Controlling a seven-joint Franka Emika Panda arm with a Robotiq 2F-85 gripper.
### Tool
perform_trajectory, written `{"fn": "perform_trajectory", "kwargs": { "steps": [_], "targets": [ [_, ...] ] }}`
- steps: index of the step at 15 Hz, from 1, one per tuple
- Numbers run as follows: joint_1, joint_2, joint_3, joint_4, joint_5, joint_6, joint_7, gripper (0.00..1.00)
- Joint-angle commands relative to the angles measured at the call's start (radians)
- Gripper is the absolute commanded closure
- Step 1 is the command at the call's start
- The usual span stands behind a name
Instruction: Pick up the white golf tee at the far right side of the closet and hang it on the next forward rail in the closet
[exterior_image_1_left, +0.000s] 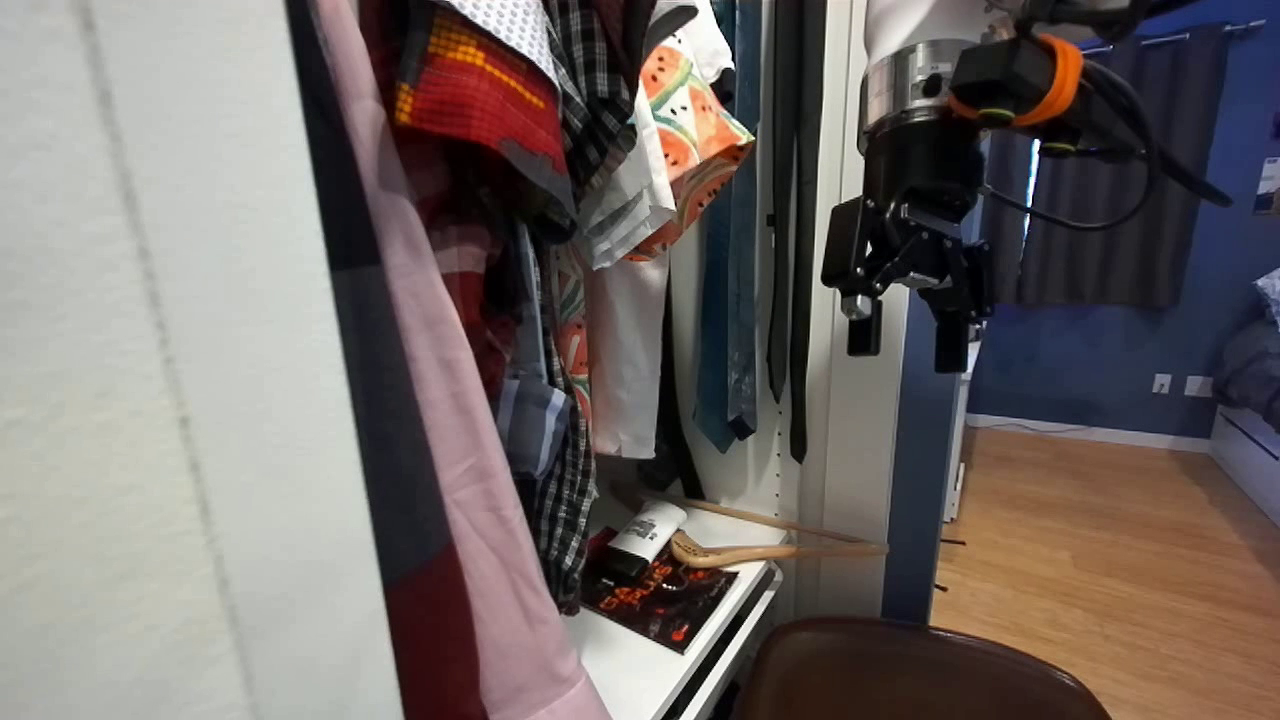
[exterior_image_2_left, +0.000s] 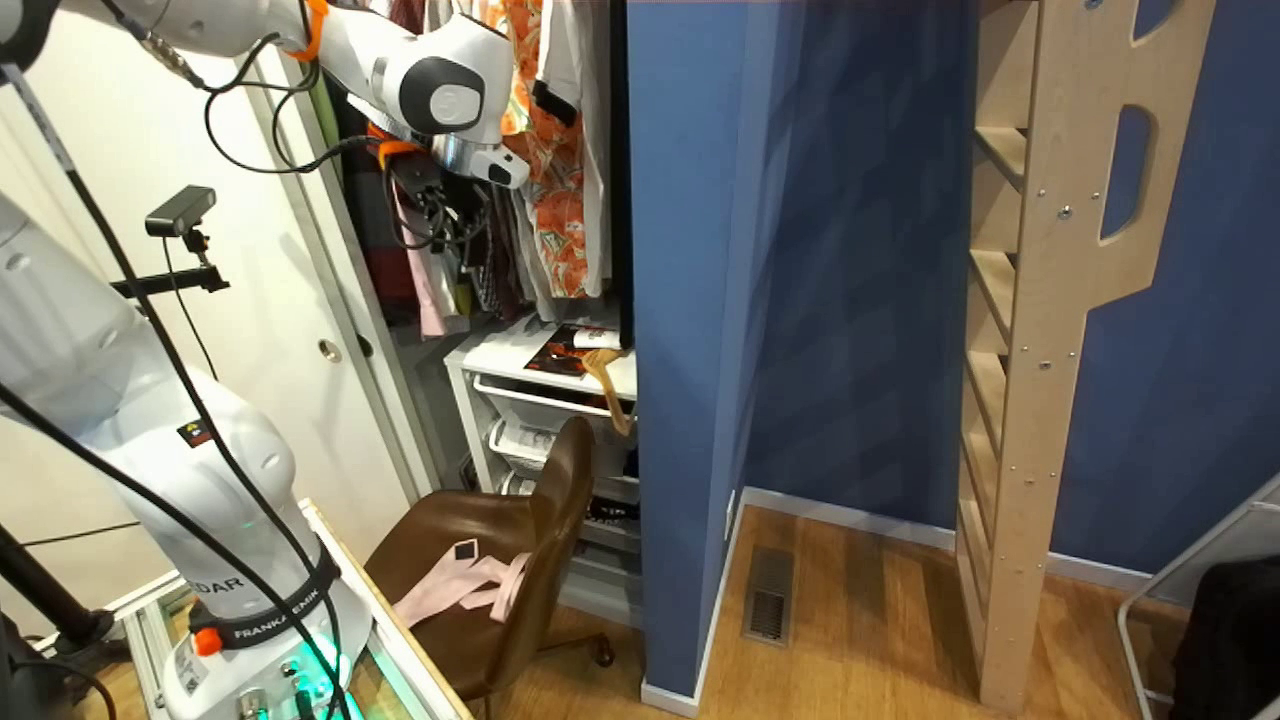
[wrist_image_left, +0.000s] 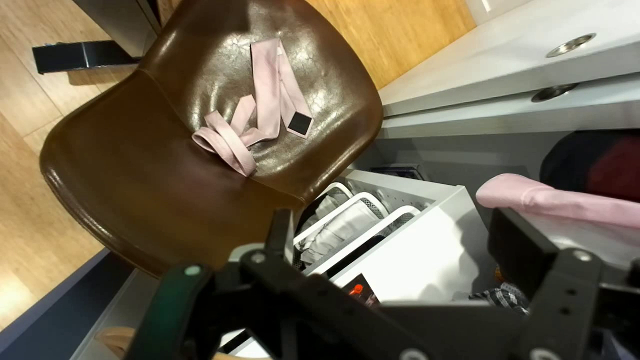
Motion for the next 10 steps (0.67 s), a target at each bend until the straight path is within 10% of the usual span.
{"fn": "perform_trajectory", "kwargs": {
  "steps": [1,10],
  "targets": [
    [-0.010,0.000,0.009,0.001,0.002,-0.003,-0.002,0.00],
    [-0.004,-0.007,0.027,0.003,-0.070,-0.022,-0.030,0.00]
  ]
}}
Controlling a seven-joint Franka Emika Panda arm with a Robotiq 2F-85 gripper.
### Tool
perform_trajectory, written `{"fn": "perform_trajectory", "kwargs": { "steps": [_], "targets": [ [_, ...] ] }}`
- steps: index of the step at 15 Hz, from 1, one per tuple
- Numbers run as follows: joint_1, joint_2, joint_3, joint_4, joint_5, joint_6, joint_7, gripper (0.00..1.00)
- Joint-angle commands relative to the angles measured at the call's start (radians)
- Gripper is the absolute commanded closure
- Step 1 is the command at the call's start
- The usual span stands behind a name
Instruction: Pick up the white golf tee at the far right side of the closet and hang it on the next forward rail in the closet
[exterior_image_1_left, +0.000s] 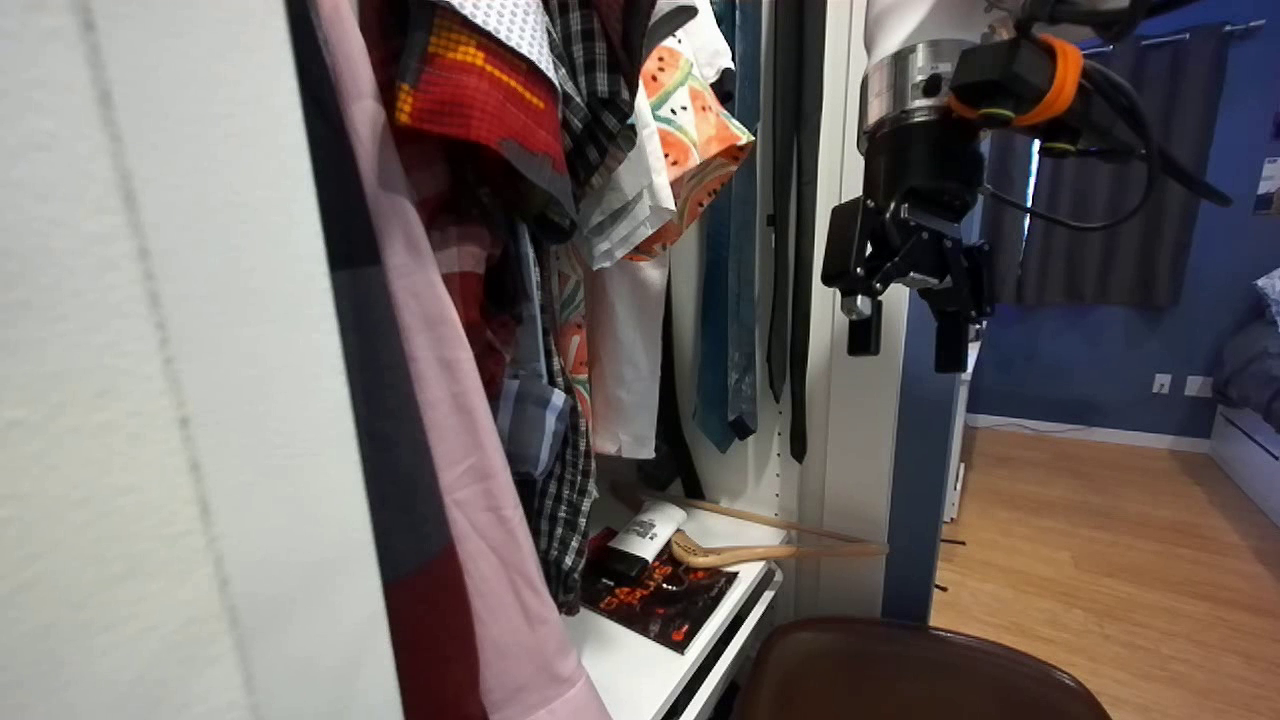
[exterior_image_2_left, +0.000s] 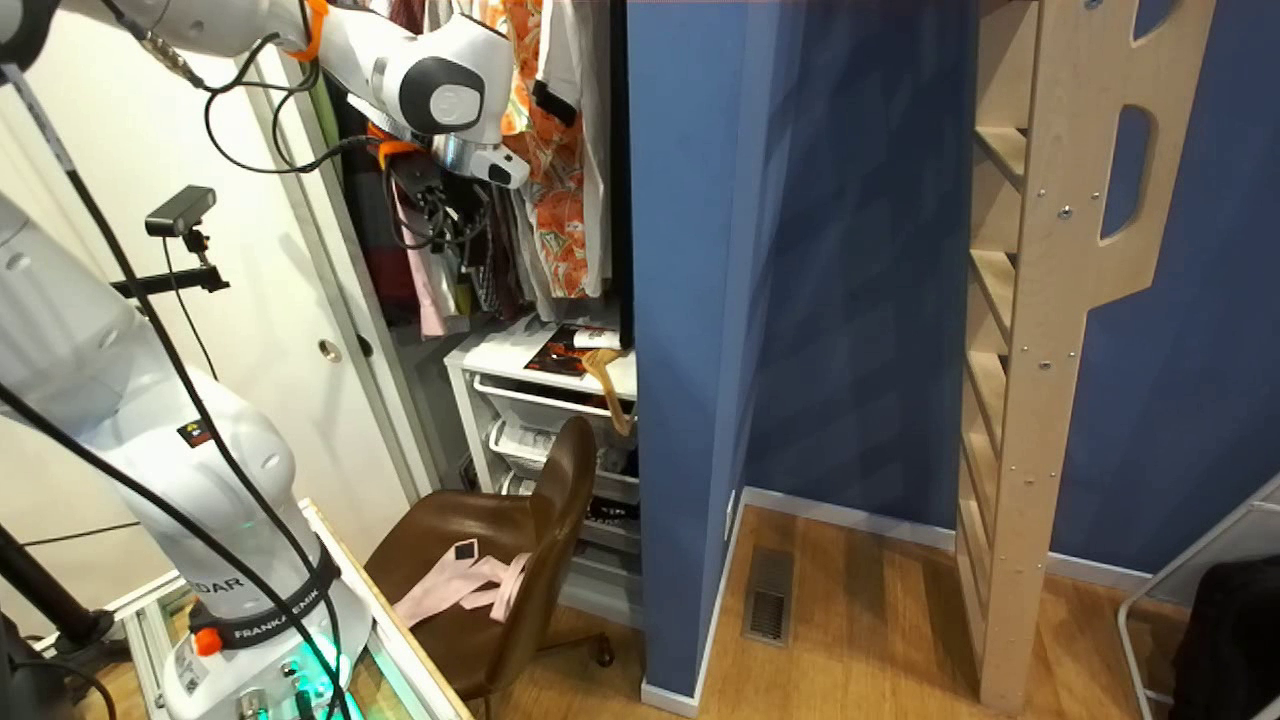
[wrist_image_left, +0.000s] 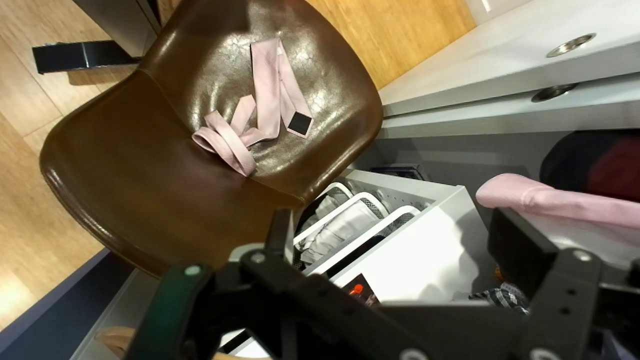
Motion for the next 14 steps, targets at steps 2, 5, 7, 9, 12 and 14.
{"fn": "perform_trajectory", "kwargs": {
  "steps": [2,5,7,9,12,14],
  "targets": [
    [-0.010,0.000,0.009,0.001,0.002,-0.003,-0.002,0.00],
    [-0.010,0.000,0.009,0.001,0.002,-0.003,-0.002,0.00],
    [-0.010,0.000,0.009,0.001,0.002,-0.003,-0.002,0.00],
    [-0.010,0.000,0.009,0.001,0.002,-0.003,-0.002,0.00],
    [-0.007,-0.001,0.024,0.001,-0.067,-0.005,-0.037,0.00],
    [-0.005,-0.001,0.031,0.001,-0.077,-0.005,-0.039,0.00]
  ]
}}
